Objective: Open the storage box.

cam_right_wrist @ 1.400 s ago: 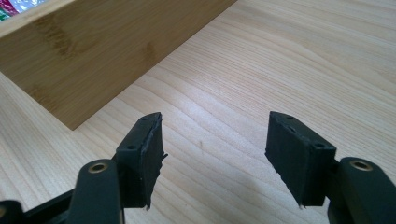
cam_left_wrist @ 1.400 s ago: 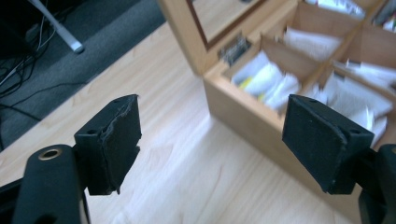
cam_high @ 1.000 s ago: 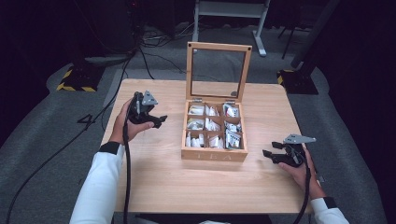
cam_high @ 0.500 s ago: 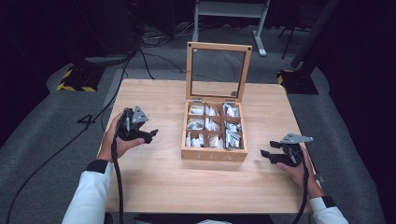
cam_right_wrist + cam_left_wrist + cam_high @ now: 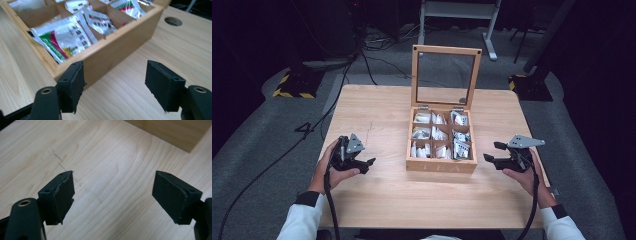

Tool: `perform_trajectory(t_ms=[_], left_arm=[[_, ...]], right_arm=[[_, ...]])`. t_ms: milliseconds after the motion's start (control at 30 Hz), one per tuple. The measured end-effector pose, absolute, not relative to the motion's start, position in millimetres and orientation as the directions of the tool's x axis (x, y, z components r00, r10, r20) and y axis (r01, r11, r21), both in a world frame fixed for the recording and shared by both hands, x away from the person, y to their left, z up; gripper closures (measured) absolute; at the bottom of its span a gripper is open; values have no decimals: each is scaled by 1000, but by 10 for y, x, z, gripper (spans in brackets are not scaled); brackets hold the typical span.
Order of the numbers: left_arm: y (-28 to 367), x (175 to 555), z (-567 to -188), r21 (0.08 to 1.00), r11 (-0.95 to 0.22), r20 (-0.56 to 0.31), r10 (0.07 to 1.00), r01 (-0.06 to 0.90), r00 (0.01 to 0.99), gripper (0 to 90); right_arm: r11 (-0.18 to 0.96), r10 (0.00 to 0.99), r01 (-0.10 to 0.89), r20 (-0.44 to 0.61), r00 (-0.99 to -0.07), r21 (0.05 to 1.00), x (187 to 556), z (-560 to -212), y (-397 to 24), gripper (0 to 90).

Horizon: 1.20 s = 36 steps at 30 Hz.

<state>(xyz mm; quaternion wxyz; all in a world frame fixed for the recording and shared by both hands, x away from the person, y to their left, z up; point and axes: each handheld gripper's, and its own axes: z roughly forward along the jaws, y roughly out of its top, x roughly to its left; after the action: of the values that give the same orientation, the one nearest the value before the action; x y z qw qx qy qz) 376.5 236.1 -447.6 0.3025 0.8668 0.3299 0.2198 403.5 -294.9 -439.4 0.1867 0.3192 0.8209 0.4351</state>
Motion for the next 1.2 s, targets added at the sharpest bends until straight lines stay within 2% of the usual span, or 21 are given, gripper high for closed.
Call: perform_trajectory(t_ms=[100, 233, 467, 800, 1200], left_arm=[[2367, 3717, -4548, 670, -594, 168, 704, 444, 690, 183], [2384, 3692, -4615, 658, -585, 94, 689, 474, 719, 185], [2371, 3602, -4778, 642, -607, 122, 684, 469, 719, 178], [2365, 3522, -4909, 627, -605, 103, 688, 490, 718, 173], [2417, 3522, -4978, 651, -554, 22, 698, 519, 716, 169]], right_arm=[[420, 671, 339, -37, -740, 842, 4024, -4331, -2860, 318], [416, 649, 313, -38, -759, 854, 4002, -4260, -2739, 317], [436, 611, 289, -45, -790, 852, 3986, -4222, -2485, 307], [488, 555, 266, -61, -829, 832, 3989, -4278, -2157, 295], [526, 559, 261, -97, -823, 810, 4047, -4366, -1992, 306]])
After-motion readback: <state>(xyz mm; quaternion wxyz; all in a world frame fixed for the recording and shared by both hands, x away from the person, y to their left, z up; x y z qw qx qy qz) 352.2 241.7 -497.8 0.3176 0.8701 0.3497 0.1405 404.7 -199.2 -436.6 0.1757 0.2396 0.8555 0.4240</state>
